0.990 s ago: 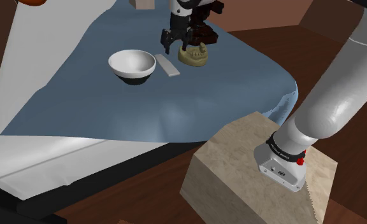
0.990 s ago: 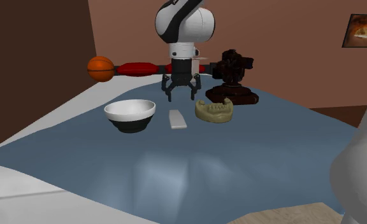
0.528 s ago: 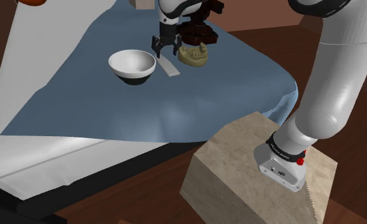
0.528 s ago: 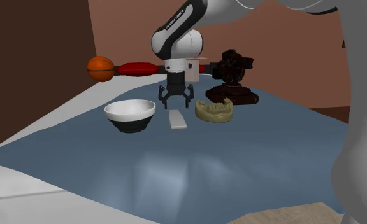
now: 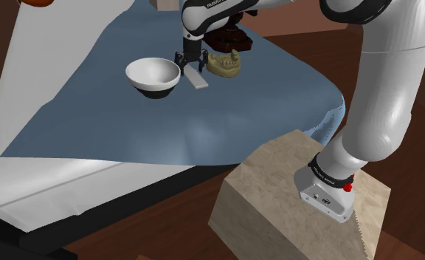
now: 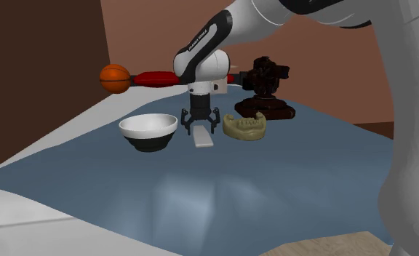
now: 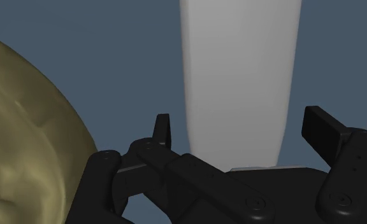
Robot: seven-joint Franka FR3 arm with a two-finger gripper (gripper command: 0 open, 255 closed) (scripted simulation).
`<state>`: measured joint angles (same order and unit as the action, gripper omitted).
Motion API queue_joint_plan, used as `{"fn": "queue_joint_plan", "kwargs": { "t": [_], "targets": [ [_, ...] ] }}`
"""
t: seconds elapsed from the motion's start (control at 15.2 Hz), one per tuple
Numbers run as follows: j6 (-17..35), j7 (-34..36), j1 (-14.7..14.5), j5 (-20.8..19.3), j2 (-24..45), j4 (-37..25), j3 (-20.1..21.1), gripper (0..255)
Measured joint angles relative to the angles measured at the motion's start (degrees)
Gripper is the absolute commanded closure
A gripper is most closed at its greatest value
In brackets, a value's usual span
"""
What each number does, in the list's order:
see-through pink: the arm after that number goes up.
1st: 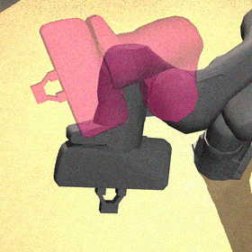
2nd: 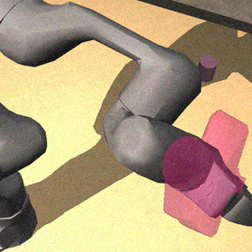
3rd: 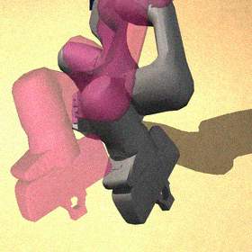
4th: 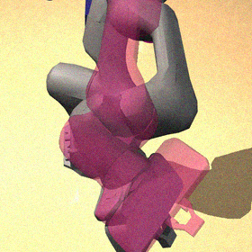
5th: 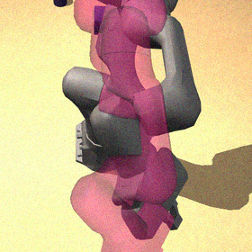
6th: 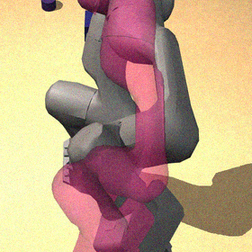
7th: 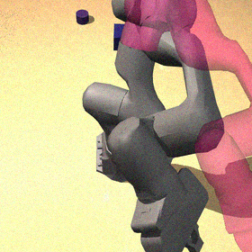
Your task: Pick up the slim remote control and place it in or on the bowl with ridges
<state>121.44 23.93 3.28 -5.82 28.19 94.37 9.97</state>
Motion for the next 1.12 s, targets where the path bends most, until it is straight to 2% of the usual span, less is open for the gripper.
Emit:
{"fn": "queue_joint_plan", "kwargs": {
  "t": [0.4,0.46,1.12],
  "targets": [
    [0.5,0.0,0.0,0.0,0.2,0.3,0.0,0],
    [0.5,0.0,0.0,0.0,0.2,0.3,0.0,255],
    [0.5,0.0,0.0,0.0,0.2,0.3,0.0,255]
  ]
}}
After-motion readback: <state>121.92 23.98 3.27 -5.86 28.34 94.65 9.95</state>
